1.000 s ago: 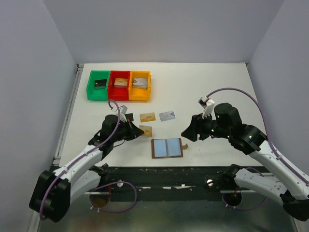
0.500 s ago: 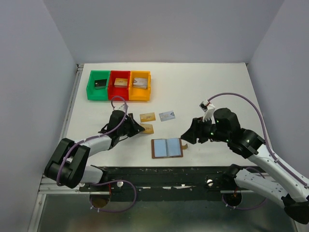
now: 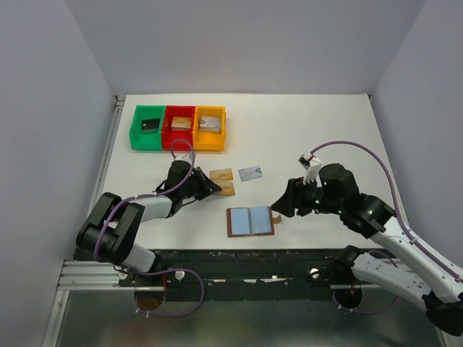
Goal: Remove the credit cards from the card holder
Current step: Place the credit card at the center of the board.
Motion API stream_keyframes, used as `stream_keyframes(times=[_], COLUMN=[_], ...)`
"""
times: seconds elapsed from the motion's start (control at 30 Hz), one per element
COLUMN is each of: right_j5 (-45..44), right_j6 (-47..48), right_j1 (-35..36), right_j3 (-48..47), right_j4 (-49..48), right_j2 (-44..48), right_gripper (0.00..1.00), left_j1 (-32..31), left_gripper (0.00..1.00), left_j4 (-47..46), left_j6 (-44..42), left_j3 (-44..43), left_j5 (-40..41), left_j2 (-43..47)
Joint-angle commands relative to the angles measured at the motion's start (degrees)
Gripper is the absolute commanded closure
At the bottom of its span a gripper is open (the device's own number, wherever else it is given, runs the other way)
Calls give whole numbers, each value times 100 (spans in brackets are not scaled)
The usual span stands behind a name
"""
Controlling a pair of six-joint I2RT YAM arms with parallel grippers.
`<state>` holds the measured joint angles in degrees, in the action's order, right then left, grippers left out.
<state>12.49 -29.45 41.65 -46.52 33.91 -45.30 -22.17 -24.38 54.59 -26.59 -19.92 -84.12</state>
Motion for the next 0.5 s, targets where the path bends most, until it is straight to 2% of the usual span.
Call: stream_keyframes(times=[0.0,0.2,0.4,0.47], right_j5=[-1,-27,-27,-36], right_j6=[115,124,124,124], right_j1=[10,10,1,1], right_j3=[73,82,82,73], right_j4=[-104,-104,-104,-104], right_j2=[39,-49,-84,-93], right_gripper=[37,37,37,37], left_j1=[20,29,81,99], left_gripper=[91,85,64,63], left_j4=[-58,-76,100,196], left_j6=[-71,-89,-176,-220], left_j3=[-66,22,-22,-48], left_j5=[-205,-275,-258,-240], left_j2=[-140,-219,-167,-123])
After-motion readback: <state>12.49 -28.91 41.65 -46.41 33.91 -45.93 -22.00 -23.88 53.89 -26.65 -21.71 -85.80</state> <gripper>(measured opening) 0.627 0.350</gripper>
